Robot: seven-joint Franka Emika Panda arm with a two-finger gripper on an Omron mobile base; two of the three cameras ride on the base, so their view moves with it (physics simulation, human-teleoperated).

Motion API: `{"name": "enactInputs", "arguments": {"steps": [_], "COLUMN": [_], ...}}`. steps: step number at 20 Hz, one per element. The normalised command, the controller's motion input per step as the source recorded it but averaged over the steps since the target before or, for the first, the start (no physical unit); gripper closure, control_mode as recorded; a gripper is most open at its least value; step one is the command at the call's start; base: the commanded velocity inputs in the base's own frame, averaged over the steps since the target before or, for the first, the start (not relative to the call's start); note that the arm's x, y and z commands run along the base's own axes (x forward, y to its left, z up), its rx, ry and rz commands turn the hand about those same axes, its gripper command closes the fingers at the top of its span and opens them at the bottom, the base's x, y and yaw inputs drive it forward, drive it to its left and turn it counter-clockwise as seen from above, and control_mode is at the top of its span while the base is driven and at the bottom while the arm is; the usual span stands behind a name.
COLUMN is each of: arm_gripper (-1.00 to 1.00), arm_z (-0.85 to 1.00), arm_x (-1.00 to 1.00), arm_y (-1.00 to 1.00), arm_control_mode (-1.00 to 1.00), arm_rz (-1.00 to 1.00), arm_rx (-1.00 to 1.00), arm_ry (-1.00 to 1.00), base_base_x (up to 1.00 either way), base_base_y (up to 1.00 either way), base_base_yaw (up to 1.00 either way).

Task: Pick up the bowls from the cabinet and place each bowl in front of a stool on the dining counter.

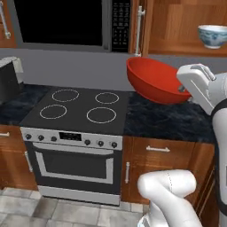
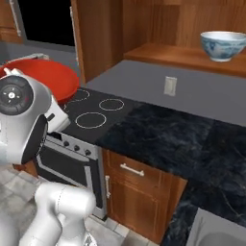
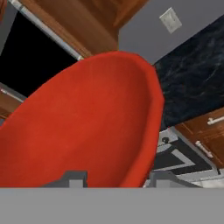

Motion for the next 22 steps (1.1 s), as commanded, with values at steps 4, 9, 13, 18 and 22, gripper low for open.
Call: {"name": "enactInputs", "arguments": {"steps": [4, 9, 13, 18, 22], "arm_gripper": [1.0, 1.0, 1.0, 1.0, 1.0], "arm_z": [0.0, 0.0, 0.0, 0.0, 0.0], "arm_x": [0.0, 0.0, 0.0, 0.0, 0.0], "arm_y": [0.0, 0.0, 0.0, 0.0, 0.0], "arm_control_mode": [1.0, 1.0, 1.0, 1.0, 1.0], "arm_rz": [0.0, 0.0, 0.0, 0.0, 0.0], "arm_rx": [0.0, 0.0, 0.0, 0.0, 0.0], "arm_ry": [0.0, 0.0, 0.0, 0.0, 0.0], "base_base_x": [-0.03, 0.02, 0.26, 0.52, 0.72], "base_base_y": [0.65, 0.73, 0.71, 0.6, 0.37], "base_base_yaw": [0.65, 0.66, 0.61, 0.5, 0.38]}}
